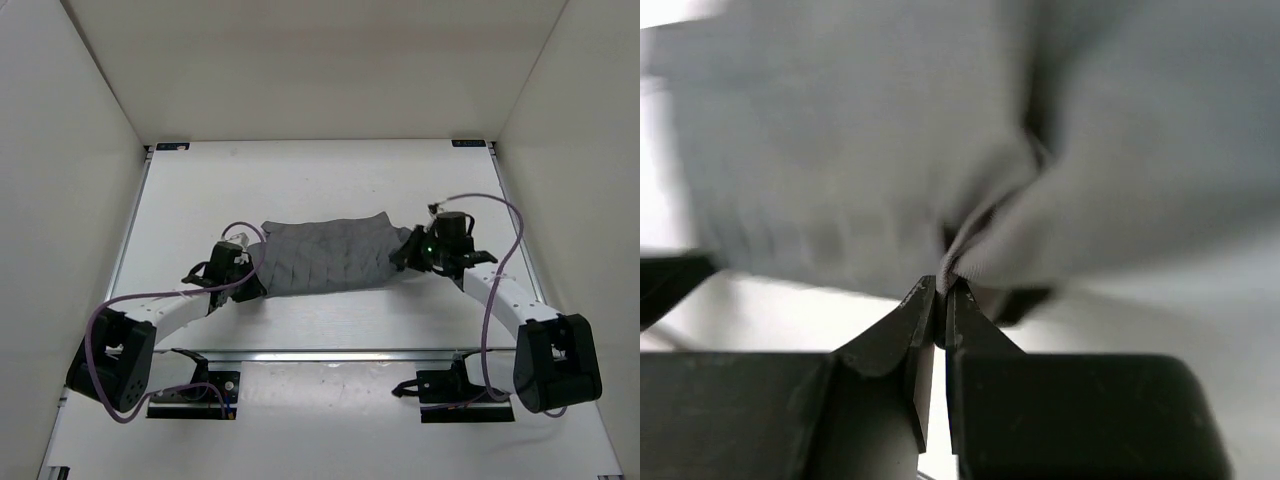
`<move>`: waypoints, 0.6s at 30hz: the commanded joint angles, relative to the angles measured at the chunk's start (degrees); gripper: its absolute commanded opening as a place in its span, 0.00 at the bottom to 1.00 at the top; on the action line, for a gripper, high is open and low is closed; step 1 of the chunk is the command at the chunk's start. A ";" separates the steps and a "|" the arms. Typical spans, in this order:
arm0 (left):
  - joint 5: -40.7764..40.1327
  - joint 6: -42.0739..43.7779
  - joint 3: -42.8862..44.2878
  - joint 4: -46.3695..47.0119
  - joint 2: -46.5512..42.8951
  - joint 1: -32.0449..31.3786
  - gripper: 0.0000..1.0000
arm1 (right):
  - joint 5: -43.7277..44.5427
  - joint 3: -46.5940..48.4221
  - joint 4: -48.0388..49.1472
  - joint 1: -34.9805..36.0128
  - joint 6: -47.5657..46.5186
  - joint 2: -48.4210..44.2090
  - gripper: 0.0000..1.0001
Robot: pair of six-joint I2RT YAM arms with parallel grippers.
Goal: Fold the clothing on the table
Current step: Fold the skirt
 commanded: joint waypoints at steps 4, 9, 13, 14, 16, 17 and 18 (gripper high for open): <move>-2.55 -1.08 -3.43 2.03 -1.19 0.09 0.00 | -12.31 16.77 14.36 15.10 -3.70 4.40 0.00; -3.25 -1.61 -4.84 2.73 -2.77 0.45 0.00 | -19.43 23.90 20.68 24.08 -1.07 18.37 0.00; -3.42 -2.40 -6.07 3.70 -4.18 0.97 0.00 | -21.55 29.79 20.79 29.79 -3.08 26.47 0.00; -3.86 -2.40 -6.33 3.79 -4.79 1.15 0.00 | -21.99 30.51 20.17 30.16 -3.09 28.49 0.00; -3.51 -2.23 -6.77 3.53 -5.84 2.20 0.00 | -23.13 32.17 20.78 32.00 -3.09 31.39 0.00; -3.60 -2.40 -6.95 3.79 -6.03 2.20 0.00 | -24.53 33.05 20.96 32.61 -3.35 32.02 0.00; -3.60 -2.40 -7.47 3.79 -6.55 2.12 0.00 | -24.89 33.41 21.04 32.79 -3.44 32.98 0.00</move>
